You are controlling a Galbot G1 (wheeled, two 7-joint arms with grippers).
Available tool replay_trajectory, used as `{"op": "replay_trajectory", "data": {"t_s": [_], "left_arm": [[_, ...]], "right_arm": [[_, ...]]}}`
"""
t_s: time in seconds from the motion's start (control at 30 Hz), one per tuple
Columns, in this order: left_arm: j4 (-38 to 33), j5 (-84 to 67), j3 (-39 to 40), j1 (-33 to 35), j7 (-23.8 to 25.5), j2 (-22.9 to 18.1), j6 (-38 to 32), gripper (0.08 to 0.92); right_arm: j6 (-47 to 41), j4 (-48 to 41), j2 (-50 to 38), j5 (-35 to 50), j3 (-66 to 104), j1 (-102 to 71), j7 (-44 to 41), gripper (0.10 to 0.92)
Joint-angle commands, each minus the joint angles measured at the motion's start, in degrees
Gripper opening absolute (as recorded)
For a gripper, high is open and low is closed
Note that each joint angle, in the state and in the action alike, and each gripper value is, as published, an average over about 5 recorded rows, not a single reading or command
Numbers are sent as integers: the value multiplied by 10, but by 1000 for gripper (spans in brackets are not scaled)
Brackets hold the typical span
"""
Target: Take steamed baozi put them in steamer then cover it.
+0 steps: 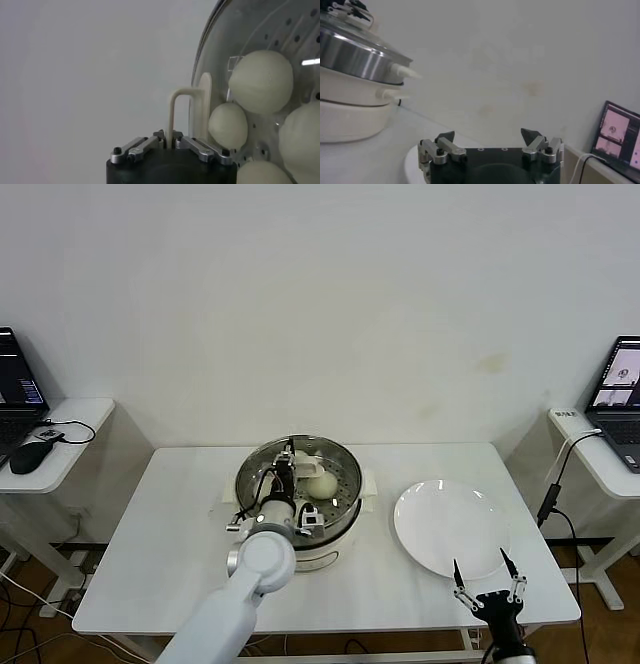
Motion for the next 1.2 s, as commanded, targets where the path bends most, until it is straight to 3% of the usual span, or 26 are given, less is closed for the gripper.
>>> {"op": "replay_trajectory", "data": {"t_s": [0.03,0.37,0.6,0.77,0.87,1.03,1.13,1.2], "left_arm": [[-70,-20,-15,33,-9,15,0,359],[-192,-115,-50,141,-51,73,-15,645],[-243,-207,-69,199,-85,87,-36,810],[-289,-249,-111,258,-121,91,-70,822],[-308,-339,-145,319,-181,90,-116,823],[-284,-669,-238,422,-306,71,-297,823],[-264,-808,-294,465,-319,50,-375,823],[-261,-854,-314,487,-323,41,-382,823]], "right_arm": [[1,-1,1,-1,-2,0,0,823],[1,-2,2,-3,-4,-1,0,823],[0,-2,3,-3,-10,-2,-1,823],[2,1,1,-2,-8,-8,-1,823],[3,3,-1,3,-6,-9,-1,823],[1,12,-5,24,-10,-11,-3,823],[-3,19,-9,38,-16,-14,-6,823],[-7,25,-13,49,-21,-18,-10,823]]}}
